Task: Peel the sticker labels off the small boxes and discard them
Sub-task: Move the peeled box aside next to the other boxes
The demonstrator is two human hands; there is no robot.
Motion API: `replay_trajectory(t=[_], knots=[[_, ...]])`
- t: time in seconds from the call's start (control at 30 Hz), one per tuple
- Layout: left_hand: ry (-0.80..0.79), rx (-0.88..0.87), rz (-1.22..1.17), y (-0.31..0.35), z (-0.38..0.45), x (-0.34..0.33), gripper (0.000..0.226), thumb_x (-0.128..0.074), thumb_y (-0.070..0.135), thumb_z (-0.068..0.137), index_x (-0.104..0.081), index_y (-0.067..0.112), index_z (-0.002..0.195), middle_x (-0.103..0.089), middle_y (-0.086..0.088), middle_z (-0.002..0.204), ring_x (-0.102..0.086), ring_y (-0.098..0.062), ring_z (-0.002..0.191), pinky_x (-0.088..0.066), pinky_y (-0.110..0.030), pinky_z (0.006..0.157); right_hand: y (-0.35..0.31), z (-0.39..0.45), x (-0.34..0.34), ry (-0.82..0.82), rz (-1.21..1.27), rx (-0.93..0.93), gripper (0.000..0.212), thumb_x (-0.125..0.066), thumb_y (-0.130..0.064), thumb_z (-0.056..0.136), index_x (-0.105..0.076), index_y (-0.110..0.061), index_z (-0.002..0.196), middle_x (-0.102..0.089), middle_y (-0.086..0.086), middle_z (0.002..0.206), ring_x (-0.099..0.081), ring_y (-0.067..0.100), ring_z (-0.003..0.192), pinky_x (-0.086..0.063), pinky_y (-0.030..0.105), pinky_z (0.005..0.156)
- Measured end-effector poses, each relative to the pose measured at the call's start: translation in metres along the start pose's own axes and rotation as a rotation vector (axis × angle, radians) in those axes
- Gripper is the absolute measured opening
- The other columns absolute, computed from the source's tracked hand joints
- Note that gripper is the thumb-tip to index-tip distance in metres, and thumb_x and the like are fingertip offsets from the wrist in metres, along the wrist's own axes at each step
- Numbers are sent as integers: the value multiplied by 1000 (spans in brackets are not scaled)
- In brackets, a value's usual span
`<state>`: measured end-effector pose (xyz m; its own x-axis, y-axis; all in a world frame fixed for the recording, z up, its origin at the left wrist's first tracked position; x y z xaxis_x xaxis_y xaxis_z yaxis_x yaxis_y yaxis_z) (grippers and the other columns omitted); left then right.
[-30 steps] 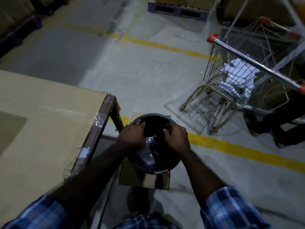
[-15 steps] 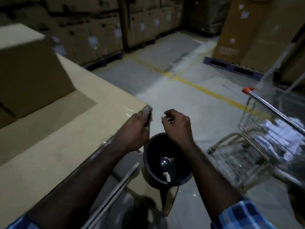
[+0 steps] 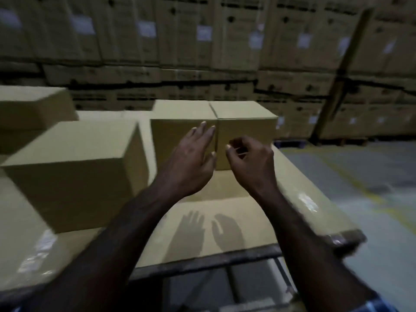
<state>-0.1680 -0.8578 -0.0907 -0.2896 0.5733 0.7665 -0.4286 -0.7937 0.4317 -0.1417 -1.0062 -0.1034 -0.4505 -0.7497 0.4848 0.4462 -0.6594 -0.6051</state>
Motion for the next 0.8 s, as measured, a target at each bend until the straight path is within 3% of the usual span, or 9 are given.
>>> replay_trajectory(t=[0.2,0.3,0.5,0.67,0.8], knots=[[60,57,75,-125,-20,82,62,-50,27,96,-25,21,152,-19,0,160,-16,-16,147,-17,-33,118,-103,11,-135,-159,66,100,28,-61,-32,91,-68,-12,110,-71,1,105,-65,13,93,-56,40,81],[50,139,179,-200,-23,113,63,-50,32,95,-25,21,151,-20,-4,160,-20,-21,145,-19,-43,118,-136,10,-193,-235,38,73,36,-59,-38,93,-62,-16,121,-66,2,118,-60,12,105,-56,38,86],[-187,447,459,-346,-38,154,65,-38,57,94,-29,24,149,-18,-8,160,-18,-32,145,-13,-60,115,-151,11,-274,-408,56,-179,66,-60,-54,88,-41,-22,143,-49,4,144,-52,21,125,-50,37,92],[-266,576,392,-390,-50,161,79,-26,78,84,-25,33,149,-17,-9,160,-29,-41,139,-35,-58,105,-148,7,-311,-424,-58,-252,70,-60,-54,88,-37,-22,145,-33,2,155,-42,26,135,-45,43,102],[-229,557,423,-386,-45,166,76,-28,77,84,-31,32,146,-27,-11,155,-45,-40,128,-45,-50,92,-144,8,-311,-341,-39,-329,65,-63,-53,85,-43,-26,142,-49,5,143,-51,25,125,-51,47,97]])
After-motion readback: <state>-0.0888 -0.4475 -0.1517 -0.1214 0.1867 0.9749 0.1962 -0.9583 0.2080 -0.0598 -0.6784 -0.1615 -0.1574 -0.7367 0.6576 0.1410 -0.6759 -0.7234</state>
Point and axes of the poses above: each hand's wrist, its own z-axis towards the middle knuckle, its own x-axis out of the back of the hand, y = z × x, the point moved 6 cm from there along z, towards the middle knuckle
